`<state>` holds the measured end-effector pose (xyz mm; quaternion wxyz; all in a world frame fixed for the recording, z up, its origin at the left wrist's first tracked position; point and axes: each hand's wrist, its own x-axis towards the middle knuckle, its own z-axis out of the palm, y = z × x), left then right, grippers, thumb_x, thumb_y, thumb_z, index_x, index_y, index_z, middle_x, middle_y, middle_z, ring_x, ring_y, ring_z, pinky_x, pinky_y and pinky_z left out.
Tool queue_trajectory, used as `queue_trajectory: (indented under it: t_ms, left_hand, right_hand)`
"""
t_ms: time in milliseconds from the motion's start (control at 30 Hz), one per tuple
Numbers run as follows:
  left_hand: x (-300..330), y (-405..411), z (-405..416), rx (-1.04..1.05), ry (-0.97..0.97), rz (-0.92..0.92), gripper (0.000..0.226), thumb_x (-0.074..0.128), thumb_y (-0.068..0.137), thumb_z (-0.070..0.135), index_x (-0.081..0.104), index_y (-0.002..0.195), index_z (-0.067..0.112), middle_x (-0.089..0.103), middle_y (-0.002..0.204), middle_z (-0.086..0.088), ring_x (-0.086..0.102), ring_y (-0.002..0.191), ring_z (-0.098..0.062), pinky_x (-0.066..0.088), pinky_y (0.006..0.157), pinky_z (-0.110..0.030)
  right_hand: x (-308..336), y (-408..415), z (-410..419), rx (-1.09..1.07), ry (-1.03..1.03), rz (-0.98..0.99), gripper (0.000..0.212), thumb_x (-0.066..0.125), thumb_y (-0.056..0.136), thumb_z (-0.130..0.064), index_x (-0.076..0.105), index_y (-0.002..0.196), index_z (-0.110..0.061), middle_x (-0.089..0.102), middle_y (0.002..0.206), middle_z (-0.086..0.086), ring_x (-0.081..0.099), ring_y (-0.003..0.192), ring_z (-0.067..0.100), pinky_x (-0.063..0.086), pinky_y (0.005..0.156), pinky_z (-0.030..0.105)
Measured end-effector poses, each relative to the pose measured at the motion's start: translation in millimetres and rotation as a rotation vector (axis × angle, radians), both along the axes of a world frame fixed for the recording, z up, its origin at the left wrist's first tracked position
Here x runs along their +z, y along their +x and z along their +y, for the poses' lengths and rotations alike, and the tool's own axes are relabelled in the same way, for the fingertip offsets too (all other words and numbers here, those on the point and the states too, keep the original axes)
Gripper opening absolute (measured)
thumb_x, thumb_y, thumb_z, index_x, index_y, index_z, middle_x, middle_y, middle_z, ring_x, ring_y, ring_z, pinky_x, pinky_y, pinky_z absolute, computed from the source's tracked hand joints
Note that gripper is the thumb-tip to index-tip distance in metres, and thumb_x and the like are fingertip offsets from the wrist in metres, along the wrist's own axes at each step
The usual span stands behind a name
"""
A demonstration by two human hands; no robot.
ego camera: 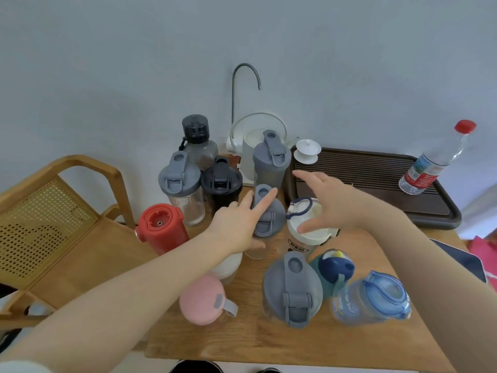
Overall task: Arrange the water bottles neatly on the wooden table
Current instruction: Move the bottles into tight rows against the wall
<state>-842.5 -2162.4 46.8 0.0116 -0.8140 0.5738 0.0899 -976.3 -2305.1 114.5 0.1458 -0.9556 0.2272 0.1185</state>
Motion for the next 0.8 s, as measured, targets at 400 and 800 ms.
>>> queue_trajectory:
  t_ms: [400, 800]
  left_hand:
    - [49.8, 93.3, 117.2, 0.038, 0.129, 0.003, 0.091, 0.056, 0.070, 0.069, 0.015, 0.143, 0.034, 0.032, 0.144, 0.005, 0.035, 0.128, -0.018, 0.043, 0.097, -0.034]
    - [72.0, 126.9, 117.9, -0.012, -0.243, 0.168, 0.071, 0.066, 0.064, 0.059, 0.033, 0.124, 0.042, 0.053, 0.115, 0.013, 0.052, 0.097, -0.011, 0.041, 0.075, -0.024]
  right_hand:
    - [-5.6, 114.1, 77.1, 0.214, 0.057, -0.335, 0.036, 0.054, 0.090, -0.033, 0.055, 0.123, -0.019, 0.054, 0.129, 0.003, 0.051, 0.116, 0.020, 0.044, 0.098, 0.039]
    - [-28.7, 143.8, 17.6, -0.393, -0.160, -0.397, 0.050, 0.056, 0.086, -0.025, 0.043, 0.132, -0.009, 0.041, 0.138, 0.019, 0.039, 0.126, 0.039, 0.036, 0.102, 0.047]
